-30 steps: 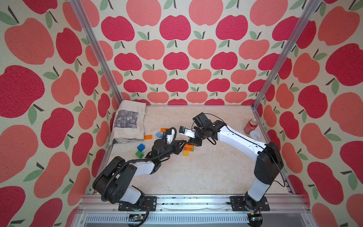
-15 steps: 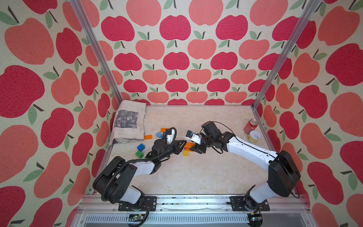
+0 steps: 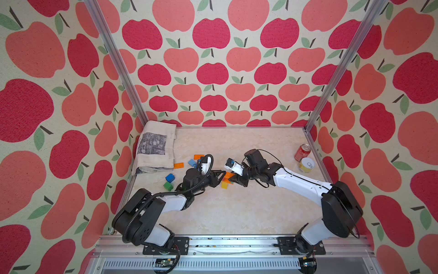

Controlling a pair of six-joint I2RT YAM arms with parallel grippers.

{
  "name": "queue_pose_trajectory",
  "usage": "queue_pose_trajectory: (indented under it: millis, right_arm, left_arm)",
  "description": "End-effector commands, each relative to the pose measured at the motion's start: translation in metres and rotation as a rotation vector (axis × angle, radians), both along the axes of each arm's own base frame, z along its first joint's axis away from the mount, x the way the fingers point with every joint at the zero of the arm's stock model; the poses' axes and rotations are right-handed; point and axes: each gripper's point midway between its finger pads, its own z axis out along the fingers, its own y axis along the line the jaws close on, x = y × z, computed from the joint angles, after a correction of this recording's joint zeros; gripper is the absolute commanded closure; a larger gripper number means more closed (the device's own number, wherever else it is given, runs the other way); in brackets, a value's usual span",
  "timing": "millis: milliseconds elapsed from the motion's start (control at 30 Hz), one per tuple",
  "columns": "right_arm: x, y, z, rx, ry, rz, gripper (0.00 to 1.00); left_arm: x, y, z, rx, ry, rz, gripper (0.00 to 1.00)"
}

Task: Assemble the letter p with lego
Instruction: Place the lego brick at the center of the board.

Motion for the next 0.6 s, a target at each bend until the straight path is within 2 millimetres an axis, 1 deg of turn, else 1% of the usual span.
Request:
queue_pose_trajectory:
  millis: [0, 100, 167, 233, 333, 367, 433, 500, 567]
  right_arm:
    - [-0.004, -0.001, -0.007, 0.02, 0.063, -0.012, 0.71]
    - [-0.005, -0.002, -0.008, 0.026, 0.085, -0.023, 0.74]
    - [-0.006, -0.005, -0.007, 0.032, 0.097, -0.039, 0.75]
    - [-0.005, -0.007, -0.003, 0.049, 0.118, -0.063, 0.75]
    - [-0.004, -0.012, 0.002, 0.072, 0.152, -0.105, 0.75]
    - [-0.004, -0.013, 0.003, 0.08, 0.166, -0.127, 0.75]
    - [-0.004, -0.015, 0.008, 0.1, 0.195, -0.149, 0.75]
    - [-0.004, -0.018, 0.013, 0.122, 0.225, -0.176, 0.75]
    - [-0.005, -0.019, 0.019, 0.148, 0.25, -0.192, 0.75]
  left_arm:
    - [-0.014, 0.006, -0.026, 0.073, 0.054, -0.041, 0.51]
    - [-0.017, 0.009, -0.017, 0.097, -0.004, -0.045, 0.41]
    - [-0.018, 0.017, -0.011, 0.135, -0.057, -0.024, 0.35]
    - [-0.018, 0.026, -0.009, 0.18, -0.117, 0.005, 0.32]
    - [-0.021, 0.029, 0.0, 0.24, -0.235, -0.001, 0.32]
    - [-0.026, 0.03, -0.005, 0.27, -0.266, -0.013, 0.32]
    - [-0.034, 0.025, -0.007, 0.314, -0.354, -0.04, 0.33]
    - [-0.038, 0.02, -0.009, 0.351, -0.435, -0.062, 0.35]
    - [-0.04, 0.014, -0.016, 0.374, -0.471, -0.086, 0.37]
